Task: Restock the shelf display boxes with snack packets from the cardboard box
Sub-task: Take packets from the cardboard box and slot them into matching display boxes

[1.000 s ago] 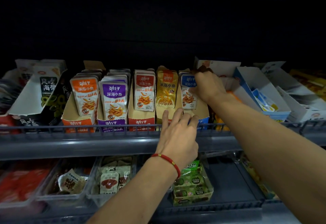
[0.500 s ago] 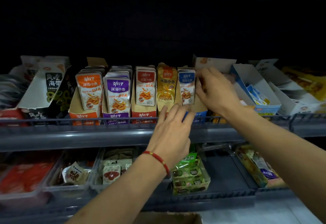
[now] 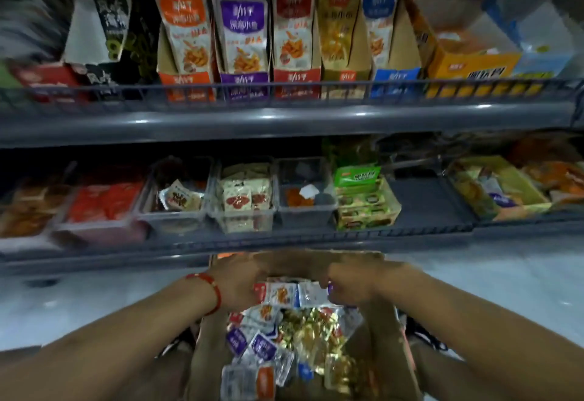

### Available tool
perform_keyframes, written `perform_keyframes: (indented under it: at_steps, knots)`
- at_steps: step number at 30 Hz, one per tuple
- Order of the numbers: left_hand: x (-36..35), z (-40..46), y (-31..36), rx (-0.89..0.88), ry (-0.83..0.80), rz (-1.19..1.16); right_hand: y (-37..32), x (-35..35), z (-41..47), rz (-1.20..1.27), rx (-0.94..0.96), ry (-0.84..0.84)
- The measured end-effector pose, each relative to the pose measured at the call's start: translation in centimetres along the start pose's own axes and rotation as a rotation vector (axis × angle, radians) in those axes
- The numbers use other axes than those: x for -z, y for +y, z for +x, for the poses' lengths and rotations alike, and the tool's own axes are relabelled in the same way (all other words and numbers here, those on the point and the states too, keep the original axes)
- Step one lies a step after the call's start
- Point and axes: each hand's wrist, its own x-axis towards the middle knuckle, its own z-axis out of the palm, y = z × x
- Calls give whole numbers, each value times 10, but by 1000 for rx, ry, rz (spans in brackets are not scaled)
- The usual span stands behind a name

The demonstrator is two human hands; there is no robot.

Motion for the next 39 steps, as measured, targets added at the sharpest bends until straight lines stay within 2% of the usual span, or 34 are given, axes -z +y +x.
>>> perform_keyframes:
  at_steps: [3, 7, 13, 18, 25, 30, 35, 39]
  knots:
    - [-27, 6, -20, 63, -138, 63, -2, -62, 43, 134, -121, -101]
    - [-60, 17, -34, 159, -142, -37, -15, -129, 81, 312, -251, -165]
    - [-126, 19, -26, 365, -87, -338, -54, -179, 128, 509, -229, -108]
    - [-170, 2, -23, 469, -48, -435, -85, -201, 152, 541, -277, -59]
    - [-184, -14, -28, 507, 0, -523, -128, -224, 166, 576, -495, 11]
    - [-186, -15, -27, 537, 23, -546, -129, -227, 170, 837, -616, 28]
    - [-180, -17, -23, 539, 39, -557, -114, -210, 161, 1131, -606, -20]
    - [-174, -21, -18, 544, 33, -555, -91, -188, 139, 1144, -577, -90]
